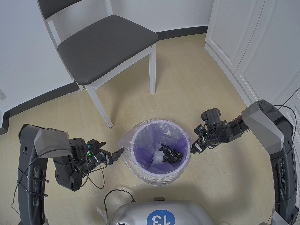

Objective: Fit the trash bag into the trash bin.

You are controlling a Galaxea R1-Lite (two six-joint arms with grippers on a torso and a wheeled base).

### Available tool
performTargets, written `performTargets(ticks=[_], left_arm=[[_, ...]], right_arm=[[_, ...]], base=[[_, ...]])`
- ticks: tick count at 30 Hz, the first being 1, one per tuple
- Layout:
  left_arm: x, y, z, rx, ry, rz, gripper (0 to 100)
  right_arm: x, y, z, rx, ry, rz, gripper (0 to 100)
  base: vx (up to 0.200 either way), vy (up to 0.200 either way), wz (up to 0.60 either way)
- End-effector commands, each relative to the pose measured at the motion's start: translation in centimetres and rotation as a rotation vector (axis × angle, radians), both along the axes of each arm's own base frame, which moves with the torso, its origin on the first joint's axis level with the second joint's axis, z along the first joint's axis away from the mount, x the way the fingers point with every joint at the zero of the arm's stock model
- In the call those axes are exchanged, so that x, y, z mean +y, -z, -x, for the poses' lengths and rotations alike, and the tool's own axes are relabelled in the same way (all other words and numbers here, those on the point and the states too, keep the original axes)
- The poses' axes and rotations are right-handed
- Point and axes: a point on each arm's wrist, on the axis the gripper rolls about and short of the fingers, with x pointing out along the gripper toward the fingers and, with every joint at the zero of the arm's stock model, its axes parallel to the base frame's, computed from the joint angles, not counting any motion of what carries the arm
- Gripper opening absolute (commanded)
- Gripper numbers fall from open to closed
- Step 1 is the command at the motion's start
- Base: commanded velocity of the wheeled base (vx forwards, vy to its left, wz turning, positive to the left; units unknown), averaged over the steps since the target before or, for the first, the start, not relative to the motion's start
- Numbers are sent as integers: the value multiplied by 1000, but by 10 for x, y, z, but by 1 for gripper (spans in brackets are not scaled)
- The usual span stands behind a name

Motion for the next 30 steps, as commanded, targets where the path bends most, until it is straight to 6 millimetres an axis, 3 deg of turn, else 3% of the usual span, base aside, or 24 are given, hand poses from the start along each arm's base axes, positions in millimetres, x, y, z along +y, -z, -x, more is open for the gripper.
performTargets(ticks=[1,18,23,25,30], left_arm=[[-6,17,-15,24,49,43,100],[-21,25,-76,193,59,-67,100],[-19,23,-69,198,28,-86,100],[-13,10,-59,180,13,-84,100],[4,-21,-28,135,-23,-80,100]], right_arm=[[0,-8,1,-17,4,7,100],[1,4,-3,-6,11,14,100],[1,5,-1,3,13,15,100],[-4,1,3,11,18,16,100],[-14,-42,32,-16,38,-5,100]], base=[[0,0,0],[0,0,0],[0,0,0],[0,0,0],[0,0,0]])
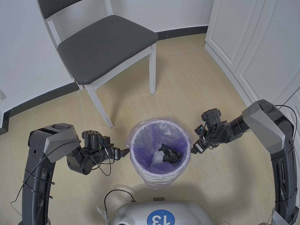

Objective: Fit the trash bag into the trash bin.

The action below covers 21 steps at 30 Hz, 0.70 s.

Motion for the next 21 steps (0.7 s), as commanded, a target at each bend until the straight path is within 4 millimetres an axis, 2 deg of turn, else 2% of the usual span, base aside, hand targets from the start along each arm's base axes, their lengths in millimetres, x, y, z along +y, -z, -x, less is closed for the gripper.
performTargets(ticks=[1,5,7,8,11,12,16,21], left_arm=[[18,-44,32,-64,-46,1,100],[36,-64,56,-97,-94,0,100],[45,-77,73,-126,-112,4,100],[46,-78,75,-128,-113,3,100],[57,-104,99,-200,-140,15,100],[58,-105,100,-205,-142,15,100],[72,-132,113,-288,-184,25,100],[90,-172,132,-406,-242,28,100]], right_arm=[[-12,-46,31,-31,19,-22,100],[-22,-73,55,-79,44,-54,100],[-34,-91,71,-128,80,-89,100],[-35,-93,74,-134,83,-95,100],[-49,-133,104,-232,149,-180,100],[-50,-135,105,-238,155,-188,100],[-68,-170,126,-338,284,-304,100],[-87,-204,156,-453,390,-380,100]], base=[[0,0,0],[0,0,0],[0,0,0],[0,0,0],[0,0,0],[0,0,0],[0,0,0],[0,0,0]])
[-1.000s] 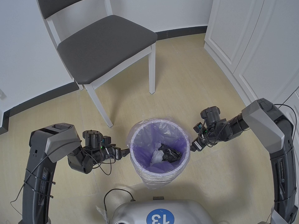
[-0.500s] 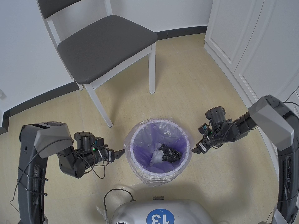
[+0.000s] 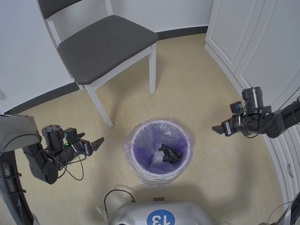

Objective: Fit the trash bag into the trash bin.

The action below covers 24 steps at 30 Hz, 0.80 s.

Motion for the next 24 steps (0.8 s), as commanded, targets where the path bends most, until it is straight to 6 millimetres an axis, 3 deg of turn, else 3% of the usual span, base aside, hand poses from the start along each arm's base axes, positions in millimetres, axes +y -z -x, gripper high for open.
performTargets(ticks=[1,6,11,13,18,24], left_arm=[[27,-68,34,-203,-89,4,100],[43,-116,61,-286,-139,-2,100],[55,-147,92,-312,-181,-10,100],[57,-163,115,-343,-183,-13,100],[51,-195,159,-427,-186,-24,100],[37,-229,215,-467,-123,-16,100]], right_arm=[[-33,-64,53,-207,126,-95,100],[-49,-96,86,-344,167,-119,100],[-56,-120,114,-505,177,-146,100],[-58,-132,133,-625,173,-174,100],[-61,-143,172,-775,167,-202,100],[-65,-143,232,-887,134,-221,100]], base=[[0,0,0],[0,0,0],[0,0,0],[0,0,0],[0,0,0],[0,0,0]])
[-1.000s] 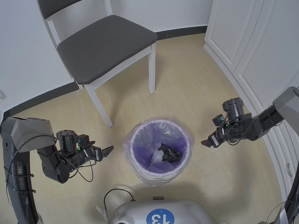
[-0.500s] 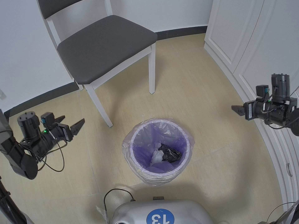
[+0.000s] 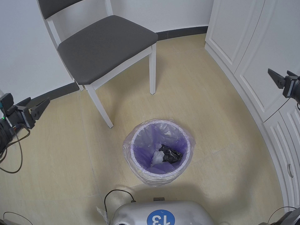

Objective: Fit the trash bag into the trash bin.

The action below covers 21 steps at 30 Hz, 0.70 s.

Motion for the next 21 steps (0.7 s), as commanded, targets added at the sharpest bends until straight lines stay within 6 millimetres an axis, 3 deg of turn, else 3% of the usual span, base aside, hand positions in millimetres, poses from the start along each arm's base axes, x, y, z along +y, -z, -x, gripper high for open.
performTargets(ticks=[1,4,5,10,12,21], left_arm=[[-15,-61,83,-229,44,-44,100],[-20,-69,103,-239,69,-46,100],[-23,-69,118,-238,78,-45,100],[-31,-66,155,-264,112,-31,100],[-32,-65,160,-274,118,-28,100],[-36,-41,216,-287,210,-13,100]], right_arm=[[-8,-6,84,-203,-13,-12,100],[-10,-2,101,-234,-10,-15,100],[-11,3,114,-246,-10,-16,100],[-15,19,151,-254,-11,-16,100],[-15,21,158,-254,-13,-16,100],[-19,46,204,-269,-64,-12,100]], base=[[0,0,0],[0,0,0],[0,0,0],[0,0,0],[0,0,0],[0,0,0]])
